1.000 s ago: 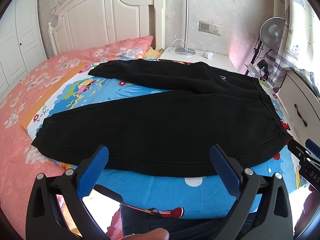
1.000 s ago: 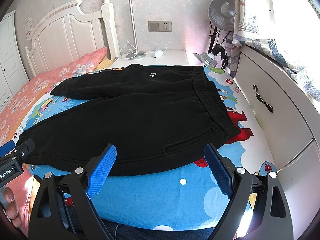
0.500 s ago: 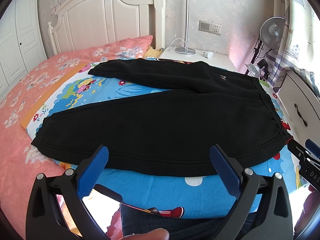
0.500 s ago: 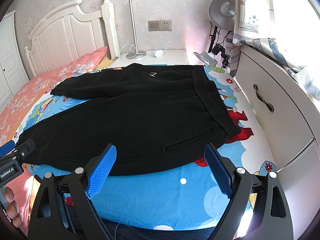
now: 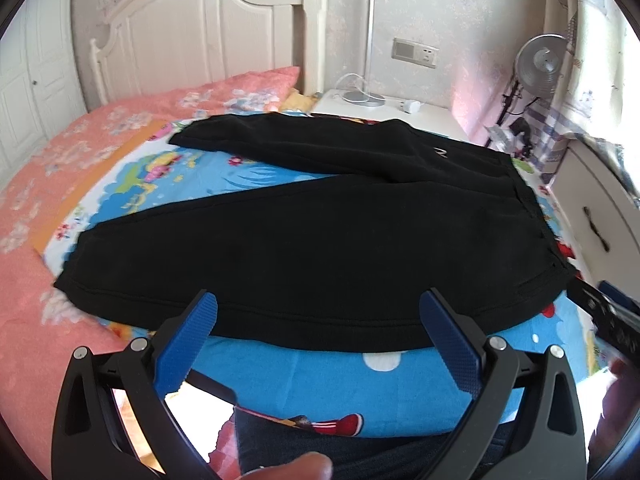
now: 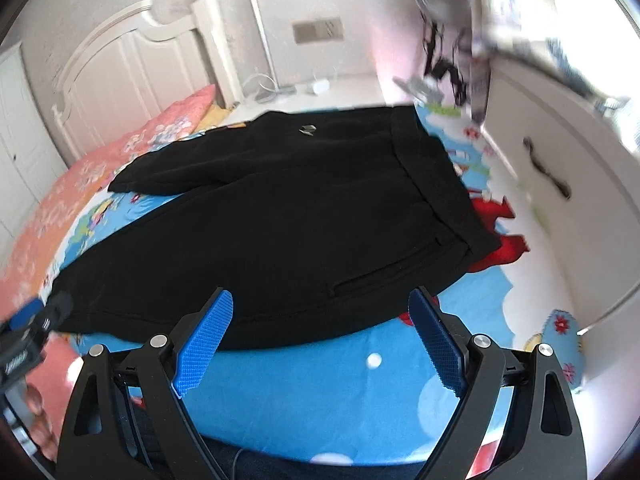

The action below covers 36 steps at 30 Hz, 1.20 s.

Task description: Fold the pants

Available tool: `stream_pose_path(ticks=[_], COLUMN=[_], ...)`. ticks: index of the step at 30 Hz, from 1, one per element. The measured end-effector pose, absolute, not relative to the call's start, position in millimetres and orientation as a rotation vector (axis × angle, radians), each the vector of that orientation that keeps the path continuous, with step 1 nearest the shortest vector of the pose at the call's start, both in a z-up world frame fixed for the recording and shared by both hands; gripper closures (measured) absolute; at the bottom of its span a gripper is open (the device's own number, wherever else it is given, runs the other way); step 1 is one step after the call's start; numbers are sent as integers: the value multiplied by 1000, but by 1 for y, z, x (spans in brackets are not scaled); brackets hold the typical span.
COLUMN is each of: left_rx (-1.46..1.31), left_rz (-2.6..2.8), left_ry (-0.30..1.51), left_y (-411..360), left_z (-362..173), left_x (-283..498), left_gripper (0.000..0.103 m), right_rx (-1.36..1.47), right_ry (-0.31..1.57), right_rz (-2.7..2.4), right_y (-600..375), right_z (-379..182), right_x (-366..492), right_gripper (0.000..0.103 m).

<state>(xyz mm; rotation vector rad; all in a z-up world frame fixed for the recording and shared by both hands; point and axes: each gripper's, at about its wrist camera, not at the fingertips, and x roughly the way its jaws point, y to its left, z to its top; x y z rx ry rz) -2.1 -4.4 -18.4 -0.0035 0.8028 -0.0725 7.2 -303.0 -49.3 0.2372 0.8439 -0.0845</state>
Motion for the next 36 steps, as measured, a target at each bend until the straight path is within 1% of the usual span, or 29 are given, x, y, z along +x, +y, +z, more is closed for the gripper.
stream_pose_path(ticks=[4, 7, 9, 13, 16, 20, 28, 29, 31, 32, 35, 36], left_rx=[-64, -84, -71, -62, -89, -92, -120, -123, -122, -120, -118, -120], left_rz=[-164, -198, -209, -252, -245, -209, -111, -101, -85, -78, -66, -68], left_ry=[812, 824, 843, 904, 945, 975, 999, 1005, 1015, 1020, 1035, 1040], left_y=[-2, -3, -5, -8, -3, 6, 27, 28, 30, 29, 28, 27], left_z=[-29, -38, -44, -59, -71, -78, -75, -76, -77, -78, -81, -81], left_x=[5, 11, 16, 29, 44, 66, 106, 110, 114, 116, 122, 126], left_gripper=[2, 2, 2, 2, 2, 2, 2, 2, 2, 2, 2, 2], right_rx=[252, 256, 241, 196, 145, 59, 29, 22, 34, 48, 5, -7], right_ry=[839, 863, 923, 994, 1065, 1109, 1109, 1104, 1097, 1098, 1077, 1074], right_rz=[-128, -141, -110, -59, -63, -20, 127, 145, 196, 218, 237, 245], right_y=[-350, -392, -419, -456, -485, -504, -513, -513, -515, -514, -507, -505], right_z=[-49, -43, -46, -58, -81, -106, -127, -127, -128, -128, -123, -122], right_x=[56, 119, 175, 260, 322, 366, 407, 409, 415, 417, 420, 419], right_gripper=[16, 16, 16, 16, 15, 15, 15, 17, 29, 42, 55, 62])
